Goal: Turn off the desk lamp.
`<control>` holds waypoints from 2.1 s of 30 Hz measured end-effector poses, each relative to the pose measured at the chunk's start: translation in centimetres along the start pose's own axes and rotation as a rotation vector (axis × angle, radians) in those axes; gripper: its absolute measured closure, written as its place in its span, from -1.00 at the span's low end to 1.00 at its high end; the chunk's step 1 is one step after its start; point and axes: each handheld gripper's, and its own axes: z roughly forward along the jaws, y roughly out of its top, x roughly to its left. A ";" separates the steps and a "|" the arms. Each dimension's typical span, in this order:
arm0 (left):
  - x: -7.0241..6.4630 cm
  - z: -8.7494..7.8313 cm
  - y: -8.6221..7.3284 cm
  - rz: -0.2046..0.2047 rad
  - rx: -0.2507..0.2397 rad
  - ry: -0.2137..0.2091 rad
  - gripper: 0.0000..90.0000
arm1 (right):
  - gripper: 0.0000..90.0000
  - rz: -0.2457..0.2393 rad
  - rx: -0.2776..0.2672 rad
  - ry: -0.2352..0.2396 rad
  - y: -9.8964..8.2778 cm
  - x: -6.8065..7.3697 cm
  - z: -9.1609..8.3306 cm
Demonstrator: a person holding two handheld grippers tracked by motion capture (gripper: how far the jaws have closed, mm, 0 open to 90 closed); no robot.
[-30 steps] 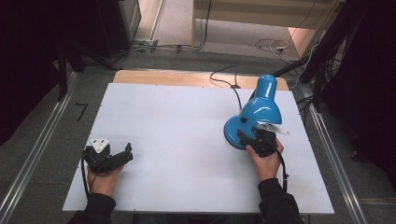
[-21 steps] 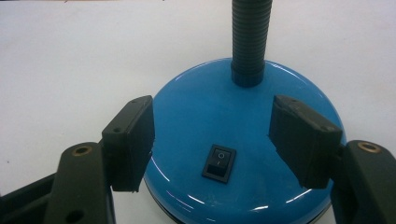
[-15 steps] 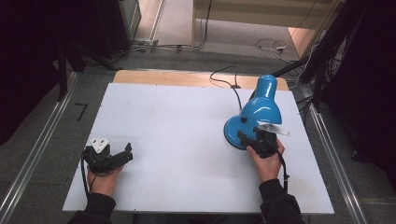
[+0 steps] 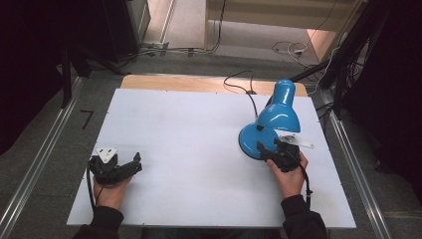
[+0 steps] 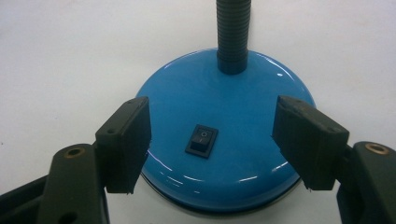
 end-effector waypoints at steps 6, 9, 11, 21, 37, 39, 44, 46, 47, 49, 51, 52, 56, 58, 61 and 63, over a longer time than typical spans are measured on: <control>0.0 0.0 0.0 0.002 0.002 0.000 -0.88 | -0.40 -0.009 -0.008 0.014 0.0 -0.1 -0.7; 0.0 0.0 0.0 0.002 0.001 0.001 -0.88 | -0.41 -0.013 -0.012 0.020 0.0 -0.1 -1.1; 0.0 0.0 0.0 0.001 0.002 0.000 -0.88 | -0.41 -0.016 -0.016 0.024 0.0 0.0 -1.4; 0.0 0.0 0.0 0.002 0.002 0.001 -0.88 | -0.42 -0.035 -0.014 0.027 -0.1 -0.1 -2.2; -0.1 0.0 0.0 0.001 0.003 0.003 -0.88 | -0.42 -0.023 -0.023 0.021 -1.4 -1.7 -4.0; -0.1 0.0 0.0 0.001 0.003 0.004 -0.88 | -0.42 -0.018 -0.019 0.021 -1.7 -2.0 -4.2; -0.2 0.0 0.0 0.002 0.004 0.004 -0.88 | -0.43 -0.012 -0.017 0.012 -2.2 -2.5 -4.6; -0.2 0.0 0.0 0.002 0.004 0.003 -0.88 | -0.43 -0.013 -0.017 0.012 -2.2 -2.7 -4.7; -0.1 0.0 0.0 0.002 0.004 0.003 -0.88 | -0.43 -0.009 -0.017 0.011 -2.3 -2.7 -4.8; -0.1 0.0 0.0 0.001 0.004 0.004 -0.88 | -0.43 -0.012 -0.014 0.010 -2.3 -2.8 -4.9; -0.1 0.0 0.0 0.001 0.003 0.005 -0.88 | -0.43 -0.015 -0.014 0.010 -2.3 -2.8 -5.0; -0.1 0.0 0.0 0.001 0.004 0.004 -0.88 | -0.43 -0.015 -0.014 0.009 -2.4 -2.8 -5.1; -0.1 0.0 0.0 0.002 0.003 0.003 -0.88 | -0.44 -0.018 -0.014 0.007 -2.5 -3.0 -5.4; -0.1 0.0 0.0 0.001 0.004 0.003 -0.88 | -0.44 -0.017 -0.014 0.005 -2.6 -3.1 -5.6; -0.1 0.0 0.0 0.002 0.004 0.004 -0.88 | -0.44 -0.016 -0.014 0.000 -2.7 -3.3 -5.9; -0.1 0.0 0.0 0.003 0.003 0.003 -0.88 | -0.44 -0.011 -0.015 0.001 -2.8 -3.5 -6.1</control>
